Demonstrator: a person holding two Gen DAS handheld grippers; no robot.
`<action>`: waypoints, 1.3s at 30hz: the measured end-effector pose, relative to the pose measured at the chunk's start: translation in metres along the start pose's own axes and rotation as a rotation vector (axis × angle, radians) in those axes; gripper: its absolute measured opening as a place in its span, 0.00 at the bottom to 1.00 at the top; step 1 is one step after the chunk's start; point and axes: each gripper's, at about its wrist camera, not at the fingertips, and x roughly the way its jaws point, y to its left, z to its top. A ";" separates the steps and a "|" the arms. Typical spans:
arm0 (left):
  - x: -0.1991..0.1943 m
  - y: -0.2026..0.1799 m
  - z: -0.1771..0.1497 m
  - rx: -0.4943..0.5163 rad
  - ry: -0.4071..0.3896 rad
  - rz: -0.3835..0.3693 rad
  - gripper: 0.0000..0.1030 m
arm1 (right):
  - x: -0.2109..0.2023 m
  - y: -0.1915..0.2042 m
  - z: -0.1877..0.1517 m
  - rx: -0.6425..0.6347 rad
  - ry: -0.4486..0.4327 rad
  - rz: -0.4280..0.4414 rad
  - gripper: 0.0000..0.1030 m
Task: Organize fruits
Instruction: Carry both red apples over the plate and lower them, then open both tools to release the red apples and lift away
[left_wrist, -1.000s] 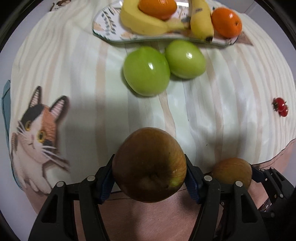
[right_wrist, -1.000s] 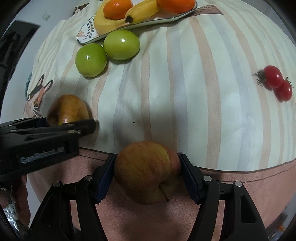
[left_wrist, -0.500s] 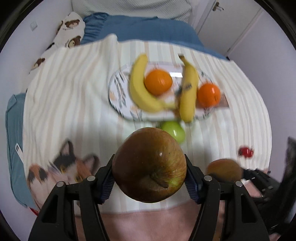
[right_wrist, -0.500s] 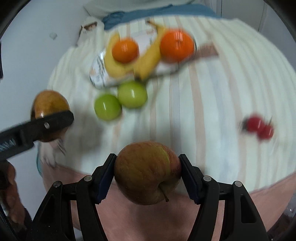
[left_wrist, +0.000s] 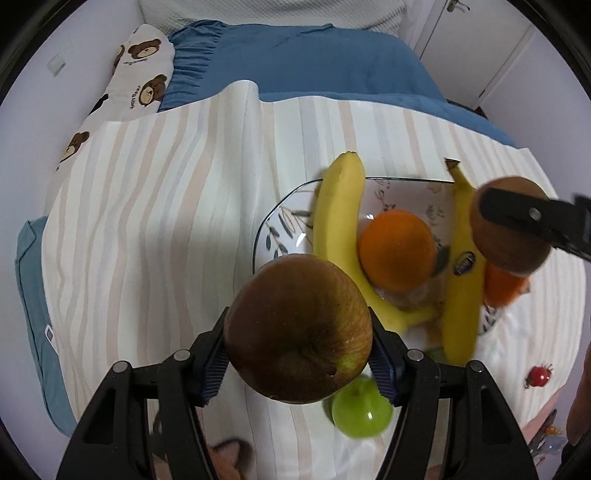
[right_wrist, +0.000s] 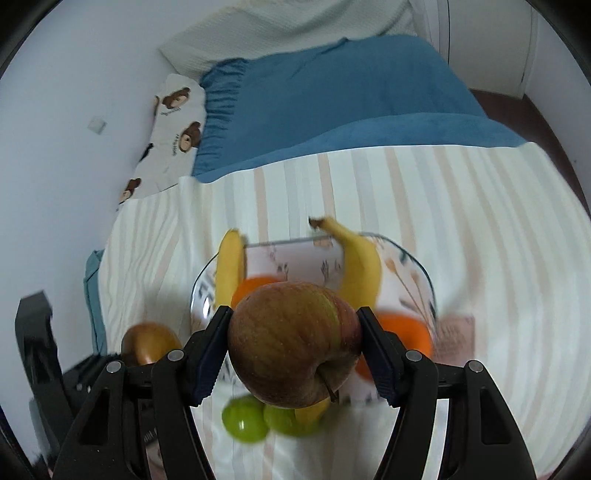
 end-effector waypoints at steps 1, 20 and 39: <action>0.006 0.000 0.004 0.004 0.012 -0.006 0.61 | 0.010 0.001 0.007 0.004 0.016 -0.009 0.68; 0.043 0.012 0.007 -0.024 0.102 -0.020 0.64 | 0.064 0.007 0.031 0.006 0.067 -0.130 0.69; -0.012 0.022 0.013 -0.092 0.024 -0.043 0.68 | 0.027 0.002 0.011 0.013 0.033 -0.130 0.79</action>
